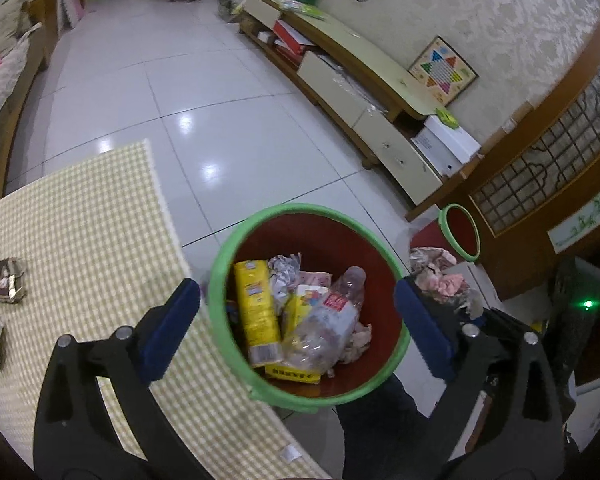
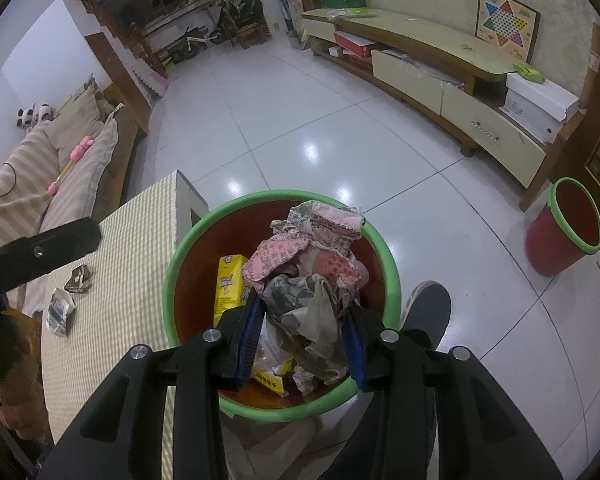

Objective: Collect trash
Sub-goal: 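Move both open tools back over the table toward the cup and box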

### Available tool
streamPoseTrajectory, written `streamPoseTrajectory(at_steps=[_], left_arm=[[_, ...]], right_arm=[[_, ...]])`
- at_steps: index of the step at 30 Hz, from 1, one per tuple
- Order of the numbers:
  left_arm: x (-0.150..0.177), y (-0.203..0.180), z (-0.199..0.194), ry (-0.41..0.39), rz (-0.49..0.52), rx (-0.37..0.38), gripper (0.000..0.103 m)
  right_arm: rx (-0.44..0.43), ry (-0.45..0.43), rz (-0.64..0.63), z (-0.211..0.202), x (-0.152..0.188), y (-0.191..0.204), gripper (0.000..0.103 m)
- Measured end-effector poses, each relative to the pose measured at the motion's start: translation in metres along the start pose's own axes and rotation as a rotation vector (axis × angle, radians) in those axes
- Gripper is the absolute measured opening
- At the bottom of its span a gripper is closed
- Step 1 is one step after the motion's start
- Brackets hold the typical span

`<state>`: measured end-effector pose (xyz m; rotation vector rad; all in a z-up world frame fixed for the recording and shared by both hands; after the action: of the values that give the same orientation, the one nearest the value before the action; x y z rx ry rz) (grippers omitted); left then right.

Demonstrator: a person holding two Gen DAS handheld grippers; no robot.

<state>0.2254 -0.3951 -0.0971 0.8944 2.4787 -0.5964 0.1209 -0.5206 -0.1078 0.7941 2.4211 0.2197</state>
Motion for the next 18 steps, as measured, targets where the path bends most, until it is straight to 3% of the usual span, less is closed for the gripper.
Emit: streamPoseTrajectory(at_steps=[13,18], left_arm=[[0.029,0.050,-0.069,-0.064,0.030,-0.117,0.097],[0.042,0.069,-0.093,-0.084,-0.001,-0.139,0.097]], right_arm=[[-0.025,0.016,-0.056,0.022,-0.005,0.043,0.035],[-0.014,0.020,-0.065,0.030,-0.009,0.060,0.049]])
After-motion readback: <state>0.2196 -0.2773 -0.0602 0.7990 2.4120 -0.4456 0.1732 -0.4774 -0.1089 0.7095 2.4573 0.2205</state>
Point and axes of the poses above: each gripper's, at about its wrist camera, not at the fingertips, and z roughly the way its jaws point, y to its left, x to its underside, the point moved 9 cm from there along z, roughly the way its jaws point, and after that the axes turned 8 degrees about z, right-handed, at the moved point
